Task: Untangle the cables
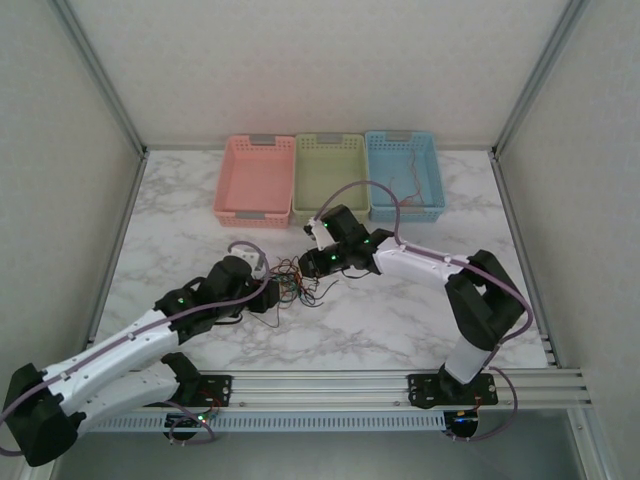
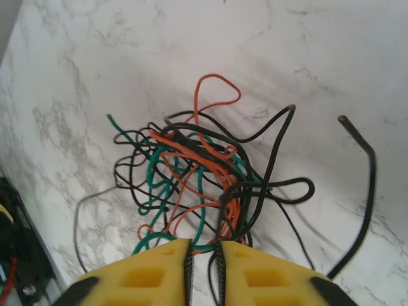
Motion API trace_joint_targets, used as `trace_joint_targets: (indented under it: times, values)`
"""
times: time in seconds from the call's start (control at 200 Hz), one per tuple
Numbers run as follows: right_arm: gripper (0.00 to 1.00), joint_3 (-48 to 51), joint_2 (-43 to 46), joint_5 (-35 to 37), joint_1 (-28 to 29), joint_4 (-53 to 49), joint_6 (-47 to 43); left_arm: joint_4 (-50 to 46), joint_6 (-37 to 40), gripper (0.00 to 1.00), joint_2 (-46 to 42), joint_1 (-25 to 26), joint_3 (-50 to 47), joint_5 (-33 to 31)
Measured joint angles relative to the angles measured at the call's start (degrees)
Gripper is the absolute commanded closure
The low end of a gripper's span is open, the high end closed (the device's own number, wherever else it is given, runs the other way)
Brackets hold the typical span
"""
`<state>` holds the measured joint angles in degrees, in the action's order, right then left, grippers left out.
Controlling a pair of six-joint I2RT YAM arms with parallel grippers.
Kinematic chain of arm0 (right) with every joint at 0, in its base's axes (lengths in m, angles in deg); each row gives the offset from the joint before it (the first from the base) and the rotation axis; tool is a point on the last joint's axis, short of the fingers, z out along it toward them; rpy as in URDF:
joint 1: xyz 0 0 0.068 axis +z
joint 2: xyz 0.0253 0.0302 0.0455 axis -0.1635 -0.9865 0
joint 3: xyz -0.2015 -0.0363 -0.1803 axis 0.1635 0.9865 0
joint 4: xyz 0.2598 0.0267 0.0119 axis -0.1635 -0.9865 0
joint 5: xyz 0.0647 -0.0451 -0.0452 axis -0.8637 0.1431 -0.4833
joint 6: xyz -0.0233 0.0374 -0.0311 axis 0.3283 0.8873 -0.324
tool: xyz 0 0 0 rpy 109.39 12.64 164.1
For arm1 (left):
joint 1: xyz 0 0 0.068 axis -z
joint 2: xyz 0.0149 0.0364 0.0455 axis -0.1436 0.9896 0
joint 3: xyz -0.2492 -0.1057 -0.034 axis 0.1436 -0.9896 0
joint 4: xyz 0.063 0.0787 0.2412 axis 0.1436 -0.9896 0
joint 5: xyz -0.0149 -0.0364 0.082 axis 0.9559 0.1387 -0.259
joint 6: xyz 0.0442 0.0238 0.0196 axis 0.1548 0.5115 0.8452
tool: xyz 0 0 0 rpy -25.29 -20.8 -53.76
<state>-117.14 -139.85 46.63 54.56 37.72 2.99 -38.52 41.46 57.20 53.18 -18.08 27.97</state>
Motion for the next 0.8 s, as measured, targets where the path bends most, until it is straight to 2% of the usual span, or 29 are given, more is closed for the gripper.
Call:
trace_joint_targets:
  times: [0.315,0.471,0.801]
  values:
    - [0.58,-0.1,2.1,6.5,-0.1,-4.2,-0.9,0.7,-1.1,0.39,2.5,-1.8,0.5,-0.6]
    - [0.57,0.2,2.1,5.8,-0.1,-4.7,-1.1,3.0,-1.7,0.37,6.6,-3.5,0.3,-0.3]
    - [0.66,0.2,-1.3,4.5,-0.1,-5.5,-1.9,8.6,-2.6,0.37,12.1,-4.2,-2.2,2.3]
